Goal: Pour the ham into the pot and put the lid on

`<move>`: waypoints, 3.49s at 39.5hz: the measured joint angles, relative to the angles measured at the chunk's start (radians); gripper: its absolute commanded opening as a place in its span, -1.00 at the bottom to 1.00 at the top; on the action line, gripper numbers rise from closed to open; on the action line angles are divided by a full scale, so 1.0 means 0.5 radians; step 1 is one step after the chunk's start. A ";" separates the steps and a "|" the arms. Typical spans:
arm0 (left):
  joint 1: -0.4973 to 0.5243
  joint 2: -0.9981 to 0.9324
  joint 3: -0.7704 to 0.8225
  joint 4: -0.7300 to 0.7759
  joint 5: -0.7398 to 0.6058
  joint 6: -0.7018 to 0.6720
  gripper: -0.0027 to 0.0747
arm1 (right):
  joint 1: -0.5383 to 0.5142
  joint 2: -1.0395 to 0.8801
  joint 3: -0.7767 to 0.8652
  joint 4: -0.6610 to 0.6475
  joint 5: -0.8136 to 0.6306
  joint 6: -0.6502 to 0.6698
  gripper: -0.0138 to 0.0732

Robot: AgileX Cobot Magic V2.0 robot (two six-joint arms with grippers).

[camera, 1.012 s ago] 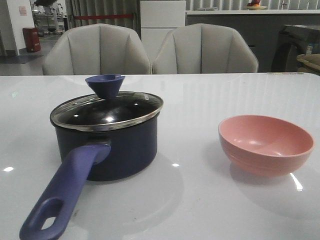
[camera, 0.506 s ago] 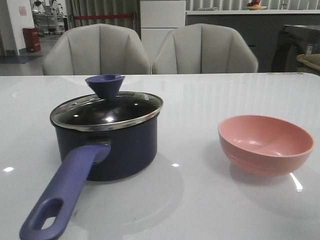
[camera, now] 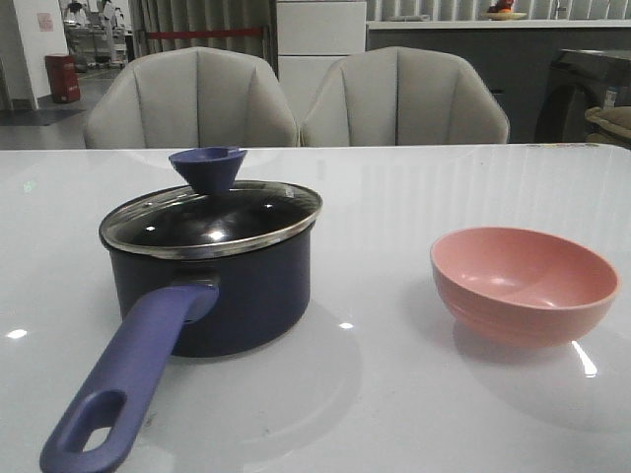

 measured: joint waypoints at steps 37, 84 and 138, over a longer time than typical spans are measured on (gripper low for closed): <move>0.000 -0.604 0.312 -0.033 -0.036 -0.003 -0.62 | 0.000 0.000 0.000 0.000 0.000 0.000 -0.31; 0.986 -0.700 1.119 -0.132 -1.343 -0.008 -0.62 | 0.000 0.000 0.000 0.000 0.000 0.000 -0.31; 0.986 -0.700 1.119 -0.132 -1.290 -0.012 -0.62 | 0.000 0.000 0.040 -0.126 -0.016 0.007 -0.31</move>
